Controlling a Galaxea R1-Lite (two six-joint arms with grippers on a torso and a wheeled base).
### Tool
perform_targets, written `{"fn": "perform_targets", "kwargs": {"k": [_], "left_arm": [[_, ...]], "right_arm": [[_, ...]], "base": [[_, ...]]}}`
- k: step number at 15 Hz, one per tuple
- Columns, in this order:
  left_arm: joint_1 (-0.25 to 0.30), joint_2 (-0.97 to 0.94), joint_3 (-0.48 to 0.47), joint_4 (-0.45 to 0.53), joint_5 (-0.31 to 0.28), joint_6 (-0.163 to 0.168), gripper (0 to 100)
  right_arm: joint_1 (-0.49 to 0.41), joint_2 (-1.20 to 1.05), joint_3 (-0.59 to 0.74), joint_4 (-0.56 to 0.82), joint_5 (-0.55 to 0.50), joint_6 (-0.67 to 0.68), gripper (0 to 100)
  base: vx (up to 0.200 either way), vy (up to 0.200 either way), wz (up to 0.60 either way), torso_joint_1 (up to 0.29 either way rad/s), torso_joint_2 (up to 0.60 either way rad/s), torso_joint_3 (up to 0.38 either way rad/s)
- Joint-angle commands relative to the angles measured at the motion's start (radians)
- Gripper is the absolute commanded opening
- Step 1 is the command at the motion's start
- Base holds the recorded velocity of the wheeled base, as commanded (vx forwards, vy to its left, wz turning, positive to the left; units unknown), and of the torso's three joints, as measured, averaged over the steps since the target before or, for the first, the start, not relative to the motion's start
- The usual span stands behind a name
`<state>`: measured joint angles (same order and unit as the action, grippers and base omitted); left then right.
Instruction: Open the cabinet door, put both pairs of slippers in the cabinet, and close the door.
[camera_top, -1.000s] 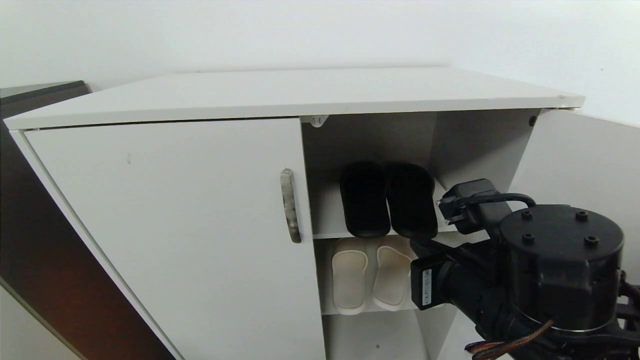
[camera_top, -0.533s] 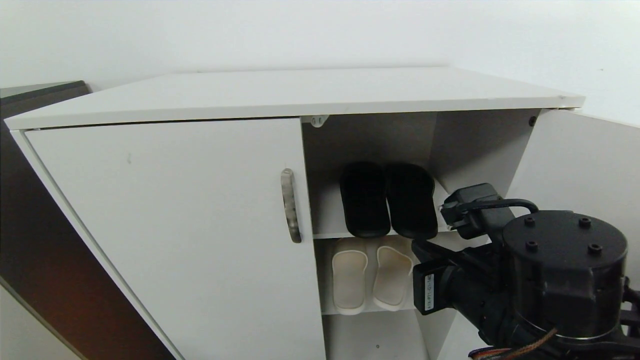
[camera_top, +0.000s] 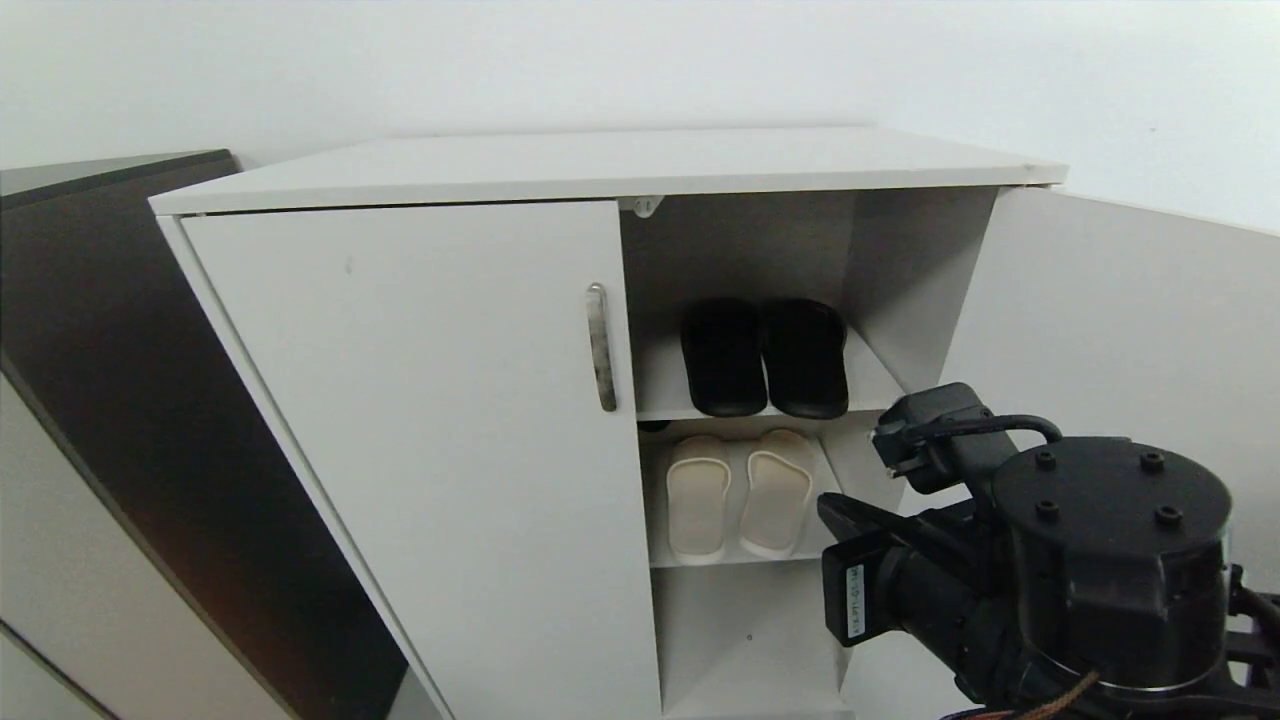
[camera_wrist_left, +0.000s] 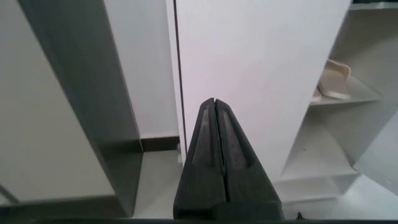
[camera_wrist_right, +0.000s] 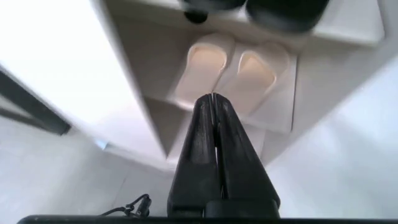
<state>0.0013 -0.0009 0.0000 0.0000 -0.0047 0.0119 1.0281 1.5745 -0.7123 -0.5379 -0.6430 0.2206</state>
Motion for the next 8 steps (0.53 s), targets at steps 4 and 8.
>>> {"fn": "perform_targets", "kwargs": {"k": [4,8], "left_arm": [[0.0,0.001,0.0,0.0,0.0,0.0,0],[0.0,0.001,0.0,0.0,0.0,0.0,0]], "right_arm": [[-0.002,0.015,0.007,-0.011,0.0,0.002,0],[-0.005,0.021,0.008,-0.014,0.002,0.002,0]], "base": [[-0.2,0.0,0.0,0.001,0.0,0.001],[-0.2,0.0,0.0,0.005,0.0,0.002]]}}
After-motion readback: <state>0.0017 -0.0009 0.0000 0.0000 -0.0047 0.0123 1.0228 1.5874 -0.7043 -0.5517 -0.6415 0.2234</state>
